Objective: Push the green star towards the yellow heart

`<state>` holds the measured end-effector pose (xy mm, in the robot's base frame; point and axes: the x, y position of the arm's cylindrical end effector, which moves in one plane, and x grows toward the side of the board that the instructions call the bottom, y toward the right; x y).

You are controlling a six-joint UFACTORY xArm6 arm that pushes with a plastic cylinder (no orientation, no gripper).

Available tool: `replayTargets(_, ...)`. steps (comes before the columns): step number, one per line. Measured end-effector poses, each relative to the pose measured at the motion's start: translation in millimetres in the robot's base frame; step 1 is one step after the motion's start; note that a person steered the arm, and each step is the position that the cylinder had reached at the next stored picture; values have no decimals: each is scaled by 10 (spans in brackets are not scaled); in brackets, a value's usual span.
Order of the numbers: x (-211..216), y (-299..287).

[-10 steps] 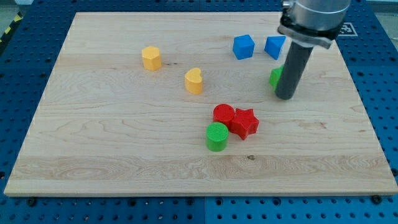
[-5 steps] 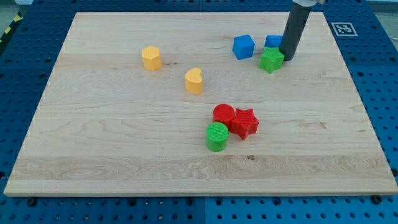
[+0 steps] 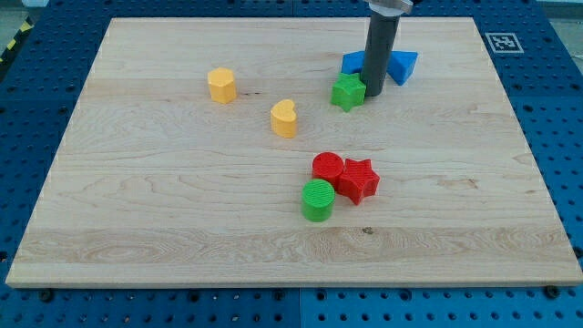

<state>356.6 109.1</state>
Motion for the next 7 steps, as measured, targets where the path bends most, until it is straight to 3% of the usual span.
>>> replayTargets(3, 327, -186)
replayTargets(7, 420, -816)
